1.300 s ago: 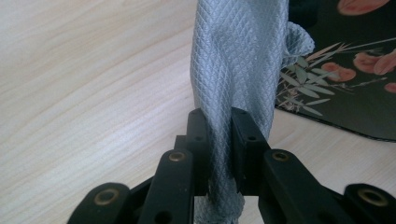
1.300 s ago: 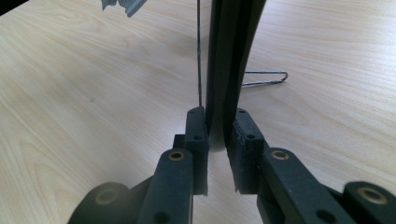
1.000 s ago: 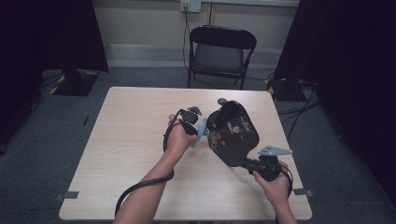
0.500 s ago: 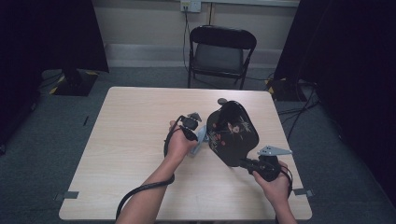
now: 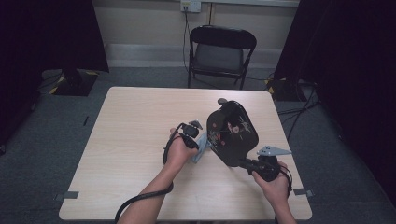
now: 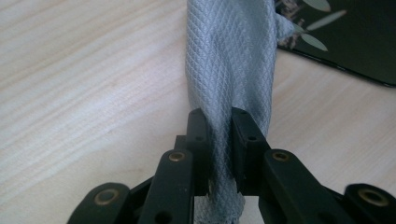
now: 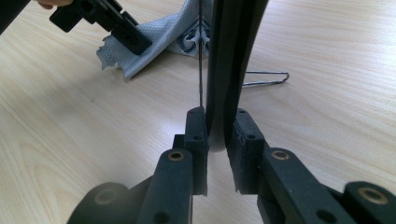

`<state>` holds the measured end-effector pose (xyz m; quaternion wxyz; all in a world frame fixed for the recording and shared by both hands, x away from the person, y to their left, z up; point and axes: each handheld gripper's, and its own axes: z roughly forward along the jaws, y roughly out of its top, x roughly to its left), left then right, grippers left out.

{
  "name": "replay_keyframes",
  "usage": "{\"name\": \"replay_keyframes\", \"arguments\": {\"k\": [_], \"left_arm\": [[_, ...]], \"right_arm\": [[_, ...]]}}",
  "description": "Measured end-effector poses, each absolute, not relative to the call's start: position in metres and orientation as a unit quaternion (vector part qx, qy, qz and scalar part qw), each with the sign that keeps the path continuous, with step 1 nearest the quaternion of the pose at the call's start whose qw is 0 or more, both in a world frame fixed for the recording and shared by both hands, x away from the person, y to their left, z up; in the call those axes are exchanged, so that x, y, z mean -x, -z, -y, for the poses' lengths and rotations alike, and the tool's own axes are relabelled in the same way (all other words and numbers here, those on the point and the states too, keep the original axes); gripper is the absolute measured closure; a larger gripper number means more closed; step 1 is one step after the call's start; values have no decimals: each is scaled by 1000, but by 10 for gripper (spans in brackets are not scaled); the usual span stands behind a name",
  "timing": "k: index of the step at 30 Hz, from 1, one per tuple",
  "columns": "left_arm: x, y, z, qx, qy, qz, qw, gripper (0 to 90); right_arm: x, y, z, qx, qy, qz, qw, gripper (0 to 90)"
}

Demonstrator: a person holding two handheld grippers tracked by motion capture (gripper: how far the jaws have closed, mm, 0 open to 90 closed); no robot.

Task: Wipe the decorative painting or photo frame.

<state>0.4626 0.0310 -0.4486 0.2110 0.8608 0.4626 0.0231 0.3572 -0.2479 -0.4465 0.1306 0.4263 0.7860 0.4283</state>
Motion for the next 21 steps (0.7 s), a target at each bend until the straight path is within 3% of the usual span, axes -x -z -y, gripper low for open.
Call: {"name": "replay_keyframes", "arguments": {"k": [21], "left_arm": [[-439,448,-42,-864,-10,-446,234,791]], "right_arm": [[-354,447,245,-439,-431,-777,132,790]]}}
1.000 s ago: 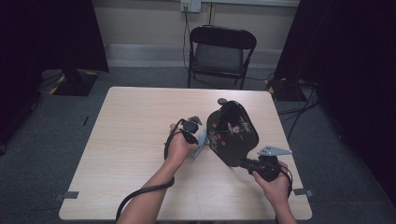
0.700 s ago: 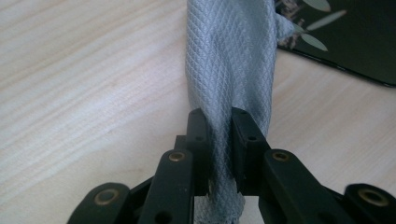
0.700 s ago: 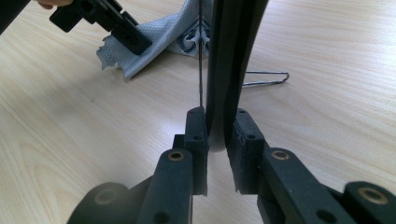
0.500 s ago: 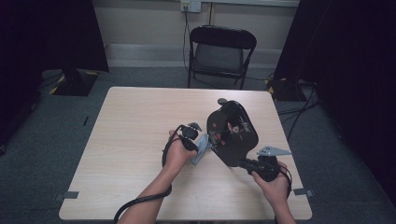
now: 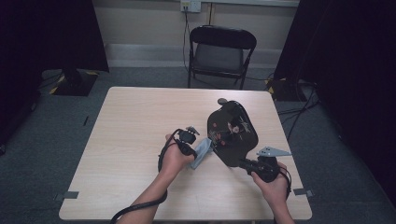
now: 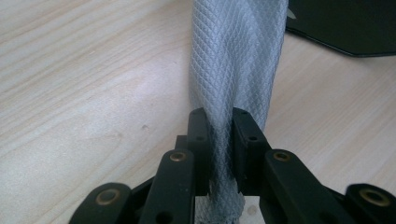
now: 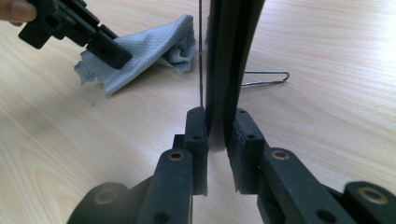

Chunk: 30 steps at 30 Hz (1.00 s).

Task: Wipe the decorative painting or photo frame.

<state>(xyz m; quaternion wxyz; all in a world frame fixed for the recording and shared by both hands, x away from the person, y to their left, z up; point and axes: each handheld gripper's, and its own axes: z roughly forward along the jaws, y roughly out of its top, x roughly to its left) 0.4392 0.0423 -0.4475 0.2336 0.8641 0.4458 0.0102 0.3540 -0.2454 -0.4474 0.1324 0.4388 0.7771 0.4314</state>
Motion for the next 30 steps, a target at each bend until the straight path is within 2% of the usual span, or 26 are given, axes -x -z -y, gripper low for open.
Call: {"name": "replay_keyframes", "arguments": {"k": [11,30], "left_arm": [[-430,443,-46,-864,-13,-438,246,791],[-421,435,-99,-847,-45,-466,253,790]], "right_arm": [[-354,448,244,-448,-433,-771,134,789],[-353,448,237,-453,-429,-769,138,790]]}}
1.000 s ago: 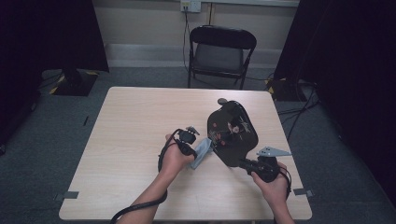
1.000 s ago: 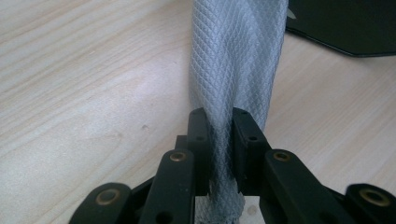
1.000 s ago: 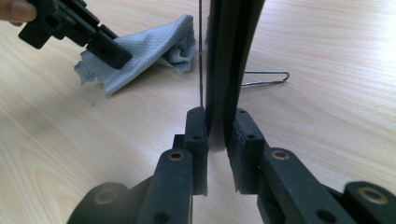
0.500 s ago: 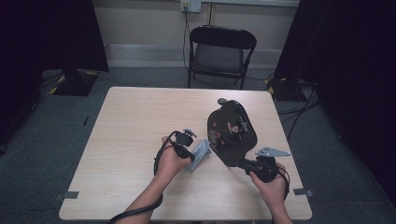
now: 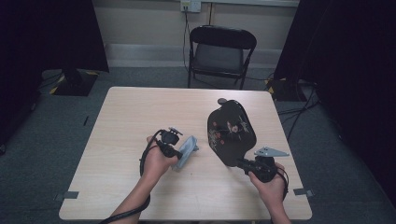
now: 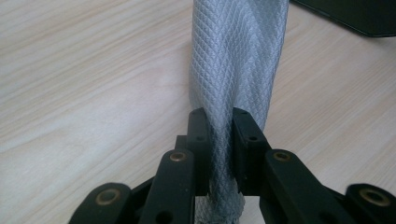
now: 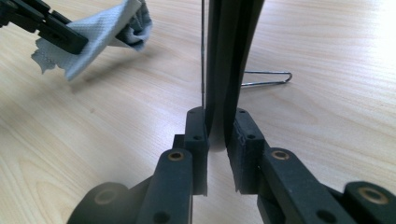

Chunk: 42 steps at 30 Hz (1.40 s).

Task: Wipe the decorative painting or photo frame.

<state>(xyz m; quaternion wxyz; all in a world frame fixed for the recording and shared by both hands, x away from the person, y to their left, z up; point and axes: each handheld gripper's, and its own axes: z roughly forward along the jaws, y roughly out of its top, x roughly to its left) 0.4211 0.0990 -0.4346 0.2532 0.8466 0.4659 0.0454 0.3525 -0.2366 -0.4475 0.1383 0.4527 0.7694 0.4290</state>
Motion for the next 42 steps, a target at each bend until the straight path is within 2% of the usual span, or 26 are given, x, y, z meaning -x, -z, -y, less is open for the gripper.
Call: {"name": "replay_keyframes", "arguments": {"k": [6,12,16,20,26,32,42], "left_arm": [[-420,436,-109,-846,-52,-470,247,788],[-421,437,-113,-849,-56,-467,240,786],[-422,437,-116,-847,-62,-472,238,754],[-422,435,-118,-843,-70,-475,243,677],[-420,429,-124,-838,-88,-473,257,472],[-416,426,-131,-833,-93,-467,280,345],[-408,424,-144,-829,-95,-458,307,266]], "right_arm": [[-352,448,238,-452,-434,-767,136,771],[-350,445,243,-451,-433,-767,143,656],[-348,443,244,-445,-426,-773,154,612],[-347,442,244,-441,-425,-776,152,561],[-344,445,247,-439,-421,-780,150,496],[-339,446,253,-438,-414,-783,153,425],[-335,450,260,-437,-414,-784,154,348]]}}
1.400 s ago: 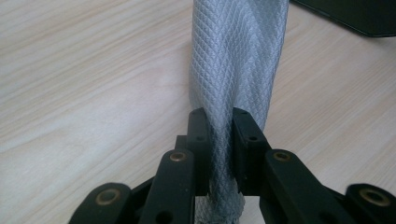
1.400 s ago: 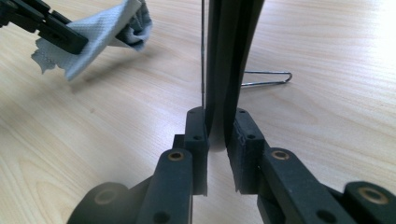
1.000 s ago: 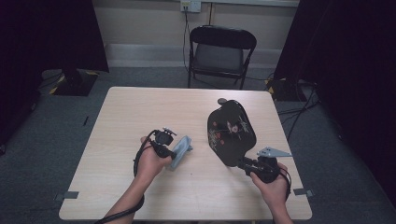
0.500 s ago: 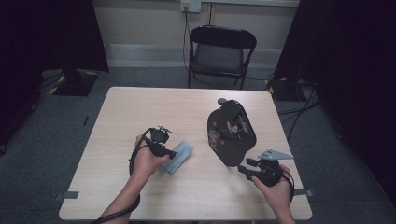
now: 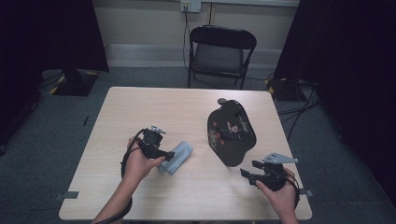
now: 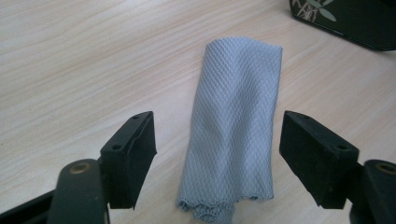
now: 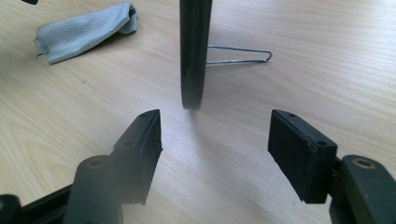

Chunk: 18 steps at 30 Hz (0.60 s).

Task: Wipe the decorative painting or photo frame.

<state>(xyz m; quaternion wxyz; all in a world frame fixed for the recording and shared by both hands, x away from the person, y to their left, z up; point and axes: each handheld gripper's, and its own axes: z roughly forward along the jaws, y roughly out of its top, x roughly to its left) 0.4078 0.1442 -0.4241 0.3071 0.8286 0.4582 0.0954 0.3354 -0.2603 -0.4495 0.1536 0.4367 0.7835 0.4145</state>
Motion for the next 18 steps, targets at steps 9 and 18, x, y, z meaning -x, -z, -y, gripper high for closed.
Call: {"name": "replay_keyframes", "arguments": {"k": [9,18], "left_arm": [[-400,428,-158,-831,-88,-451,314,255],[-393,434,-176,-828,-88,-456,316,251]], "right_arm": [[-333,453,263,-434,-412,-788,147,309],[-332,454,268,-438,-405,-790,142,277]]}}
